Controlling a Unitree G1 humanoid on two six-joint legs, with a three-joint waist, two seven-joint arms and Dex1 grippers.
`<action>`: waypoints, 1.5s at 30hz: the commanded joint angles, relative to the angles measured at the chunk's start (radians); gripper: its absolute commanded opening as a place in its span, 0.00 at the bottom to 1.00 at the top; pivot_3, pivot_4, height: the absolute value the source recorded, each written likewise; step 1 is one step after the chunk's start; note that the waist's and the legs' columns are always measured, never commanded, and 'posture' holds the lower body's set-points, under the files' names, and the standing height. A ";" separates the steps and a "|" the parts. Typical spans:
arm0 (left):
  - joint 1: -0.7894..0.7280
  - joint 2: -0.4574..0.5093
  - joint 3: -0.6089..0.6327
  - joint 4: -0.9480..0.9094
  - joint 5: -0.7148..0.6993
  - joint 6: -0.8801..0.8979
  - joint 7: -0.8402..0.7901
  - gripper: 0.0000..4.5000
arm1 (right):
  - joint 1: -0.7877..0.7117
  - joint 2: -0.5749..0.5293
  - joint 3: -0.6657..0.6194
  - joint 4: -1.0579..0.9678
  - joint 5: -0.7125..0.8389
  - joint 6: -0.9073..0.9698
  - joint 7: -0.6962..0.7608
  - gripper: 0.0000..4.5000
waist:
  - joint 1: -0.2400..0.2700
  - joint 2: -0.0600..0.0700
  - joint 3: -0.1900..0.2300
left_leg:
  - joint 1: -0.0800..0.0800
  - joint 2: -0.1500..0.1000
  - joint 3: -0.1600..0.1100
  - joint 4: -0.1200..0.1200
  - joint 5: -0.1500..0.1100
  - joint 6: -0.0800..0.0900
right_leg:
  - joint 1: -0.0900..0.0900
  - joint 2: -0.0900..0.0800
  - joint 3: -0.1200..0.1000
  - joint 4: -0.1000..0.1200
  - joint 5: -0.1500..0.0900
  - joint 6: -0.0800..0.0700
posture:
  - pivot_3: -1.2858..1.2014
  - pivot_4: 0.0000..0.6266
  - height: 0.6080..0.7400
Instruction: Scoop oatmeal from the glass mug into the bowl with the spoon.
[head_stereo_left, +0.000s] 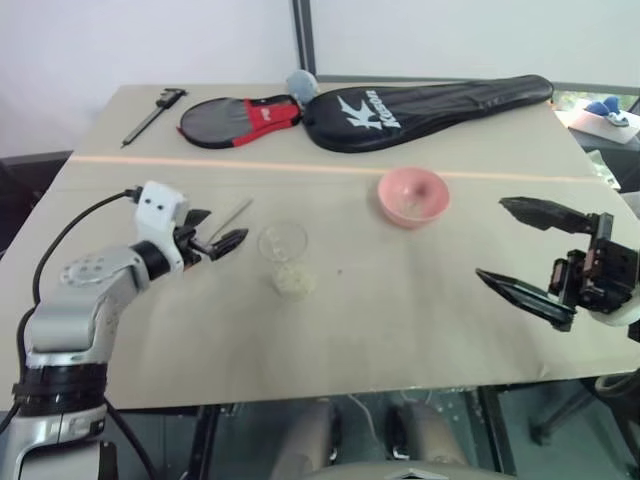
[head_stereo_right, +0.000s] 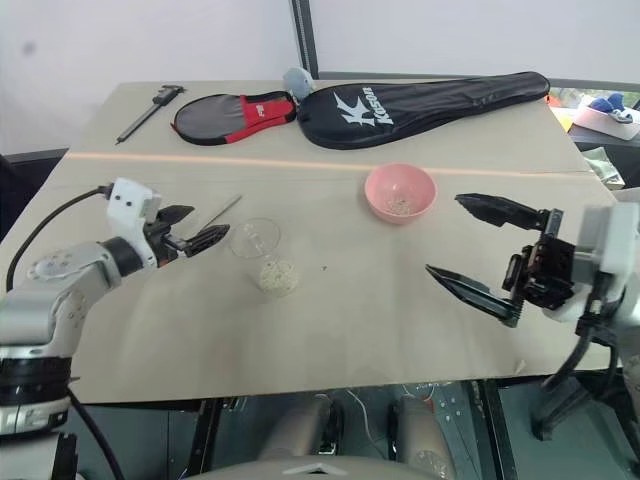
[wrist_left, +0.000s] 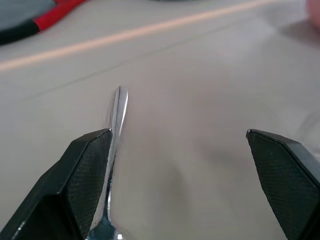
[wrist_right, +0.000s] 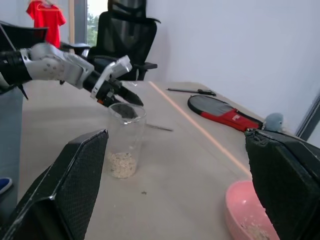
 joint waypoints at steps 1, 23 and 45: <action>-0.115 0.016 -0.079 0.061 0.076 0.084 0.027 1.00 | 0.000 -0.026 -0.058 -0.040 0.066 0.012 0.001 0.99 | 0.000 0.000 0.000 | 0.000 0.000 0.000 0.000 0.000 0.000 | 0.000 0.000 0.000 0.000 0.000 0.000 | 0.52 0.24 1.00; -0.492 0.001 -0.377 0.701 0.354 0.114 -0.228 0.01 | 0.125 -0.021 -0.073 -0.124 0.006 0.036 -0.110 1.00 | -0.003 0.000 -0.001 | 0.001 0.000 0.002 0.003 0.000 0.000 | -0.002 0.001 0.003 0.007 0.000 0.000 | 0.52 0.24 1.00; -0.624 -0.175 -0.096 0.259 0.177 -0.553 -0.283 0.01 | -1.041 0.405 0.307 0.464 0.002 0.636 -0.907 1.00 | -0.005 -0.006 0.003 | -0.007 -0.001 0.004 0.005 0.002 -0.002 | -0.012 0.001 0.003 0.013 0.000 0.000 | 0.52 0.24 1.00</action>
